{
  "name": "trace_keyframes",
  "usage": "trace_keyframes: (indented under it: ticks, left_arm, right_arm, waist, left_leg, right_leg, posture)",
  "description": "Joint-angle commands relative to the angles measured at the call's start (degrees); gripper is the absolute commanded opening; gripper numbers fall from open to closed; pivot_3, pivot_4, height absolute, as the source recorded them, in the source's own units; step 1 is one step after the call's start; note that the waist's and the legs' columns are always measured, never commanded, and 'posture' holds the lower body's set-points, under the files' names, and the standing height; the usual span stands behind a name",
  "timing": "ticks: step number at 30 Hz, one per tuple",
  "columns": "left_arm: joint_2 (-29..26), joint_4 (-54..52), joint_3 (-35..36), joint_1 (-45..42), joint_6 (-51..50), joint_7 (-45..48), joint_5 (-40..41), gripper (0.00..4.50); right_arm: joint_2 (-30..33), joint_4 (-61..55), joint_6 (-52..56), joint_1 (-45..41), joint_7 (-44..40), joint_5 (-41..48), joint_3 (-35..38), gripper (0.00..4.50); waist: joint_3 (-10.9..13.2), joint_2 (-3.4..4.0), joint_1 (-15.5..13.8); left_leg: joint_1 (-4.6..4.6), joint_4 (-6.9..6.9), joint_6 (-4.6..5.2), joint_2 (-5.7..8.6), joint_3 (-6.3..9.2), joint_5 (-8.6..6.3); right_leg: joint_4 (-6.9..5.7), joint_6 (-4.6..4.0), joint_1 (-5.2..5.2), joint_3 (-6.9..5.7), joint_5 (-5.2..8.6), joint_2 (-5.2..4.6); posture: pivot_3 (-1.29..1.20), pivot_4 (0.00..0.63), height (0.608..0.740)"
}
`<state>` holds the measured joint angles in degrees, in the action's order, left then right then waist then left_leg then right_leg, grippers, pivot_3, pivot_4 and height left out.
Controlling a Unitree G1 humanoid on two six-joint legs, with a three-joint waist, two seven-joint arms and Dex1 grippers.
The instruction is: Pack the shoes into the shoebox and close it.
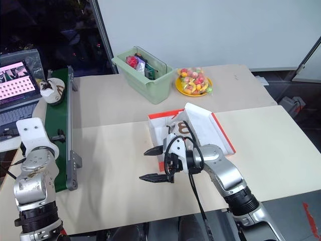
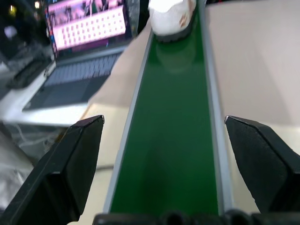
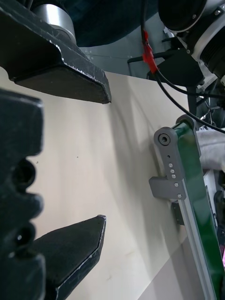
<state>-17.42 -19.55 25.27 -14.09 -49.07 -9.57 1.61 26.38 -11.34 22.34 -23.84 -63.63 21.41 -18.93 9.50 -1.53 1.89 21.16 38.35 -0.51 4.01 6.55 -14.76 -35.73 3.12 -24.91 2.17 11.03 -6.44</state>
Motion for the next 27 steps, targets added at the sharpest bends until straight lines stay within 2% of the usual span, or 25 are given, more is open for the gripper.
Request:
trace_keyframes:
  ticks: [1, 27]
  left_arm:
    - [0.1, -1.5, 1.6, 0.1, -0.7, -0.5, -0.4, 4.42]
    - [2.1, 0.0, 3.5, 0.2, -4.2, -0.5, 0.7, 4.42]
  right_arm:
    - [-0.5, -0.9, -0.6, -0.7, -0.2, 0.8, 1.0, 4.50]
    - [-3.5, -1.9, 3.5, -2.7, 5.4, 2.3, 3.7, 4.50]
  waist:
    - [0.0, 0.00, 0.0]
    - [0.0, -0.02, -0.6]
  left_leg:
    - [0.00, 0.00, 0.00, 0.00, 0.00, 0.00]
    - [0.00, 0.00, -0.04, 0.00, 0.00, -0.02]
  right_leg:
    - [0.00, 0.00, 0.00, 0.00, 0.00, 0.00]
    - [0.01, 0.00, -0.01, 0.00, 0.00, 0.00]
  posture:
    - [0.00, 0.150, 0.740]
    - [0.00, 0.150, 0.740]
